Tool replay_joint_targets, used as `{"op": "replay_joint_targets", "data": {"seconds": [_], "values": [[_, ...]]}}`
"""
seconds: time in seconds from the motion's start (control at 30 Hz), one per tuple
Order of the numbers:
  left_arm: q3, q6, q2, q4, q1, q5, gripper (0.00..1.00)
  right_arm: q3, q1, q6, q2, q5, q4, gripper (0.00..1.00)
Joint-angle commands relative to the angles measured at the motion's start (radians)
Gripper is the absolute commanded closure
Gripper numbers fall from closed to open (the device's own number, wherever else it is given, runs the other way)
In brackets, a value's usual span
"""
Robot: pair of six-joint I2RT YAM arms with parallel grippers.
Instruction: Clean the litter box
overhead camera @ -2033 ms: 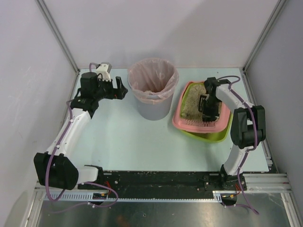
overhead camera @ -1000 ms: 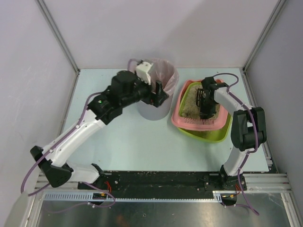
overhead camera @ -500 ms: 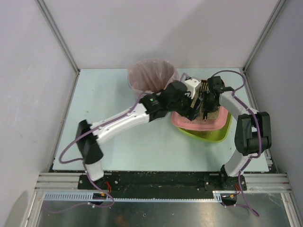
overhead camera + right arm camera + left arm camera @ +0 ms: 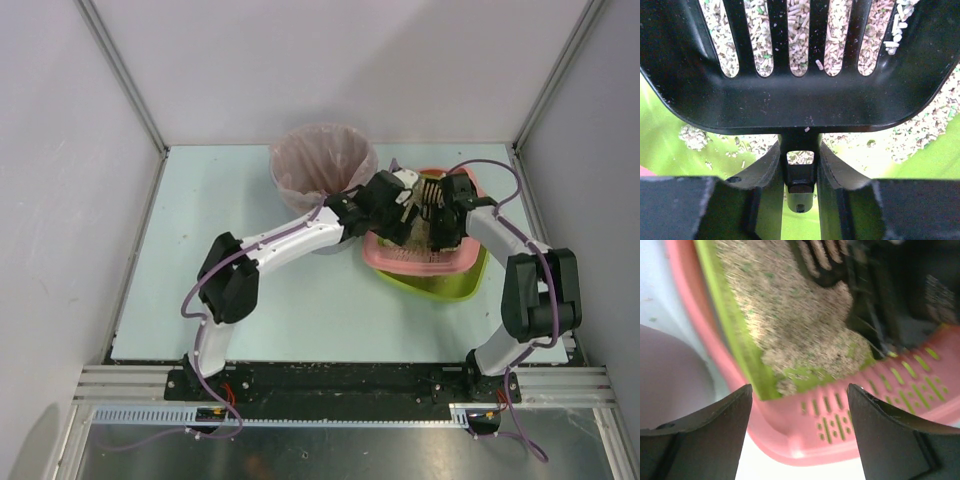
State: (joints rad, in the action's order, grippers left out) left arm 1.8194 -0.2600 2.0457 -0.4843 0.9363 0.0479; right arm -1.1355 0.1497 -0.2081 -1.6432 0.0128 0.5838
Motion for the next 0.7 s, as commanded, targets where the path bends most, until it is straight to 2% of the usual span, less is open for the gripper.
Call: {"op": "replay_joint_targets", "data": {"seconds": [0.0, 0.03, 0.13, 0.23, 0.33, 0.67], "values": [[0.066, 0.056, 0.005, 0.026, -0.034, 0.087, 0.19, 0.023, 0.005, 0.015, 0.088, 0.016, -0.038, 0.68], [0.07, 0.057, 0.011, 0.026, -0.043, 0.087, 0.19, 0.032, 0.005, 0.016, 0.104, 0.013, -0.039, 0.61], [0.084, 0.068, 0.042, 0.026, -0.076, 0.075, 0.18, 0.037, 0.005, 0.027, 0.124, 0.006, -0.044, 0.52], [0.096, 0.076, 0.068, 0.027, -0.091, 0.032, 0.18, 0.037, 0.005, 0.038, 0.126, -0.002, -0.052, 0.47], [0.112, 0.09, 0.094, 0.024, -0.091, 0.03, 0.18, 0.043, 0.005, 0.035, 0.137, -0.004, -0.059, 0.46], [0.07, 0.108, 0.097, 0.027, -0.068, 0.058, 0.18, 0.048, -0.002, 0.0, 0.328, -0.076, -0.124, 0.39]]}}
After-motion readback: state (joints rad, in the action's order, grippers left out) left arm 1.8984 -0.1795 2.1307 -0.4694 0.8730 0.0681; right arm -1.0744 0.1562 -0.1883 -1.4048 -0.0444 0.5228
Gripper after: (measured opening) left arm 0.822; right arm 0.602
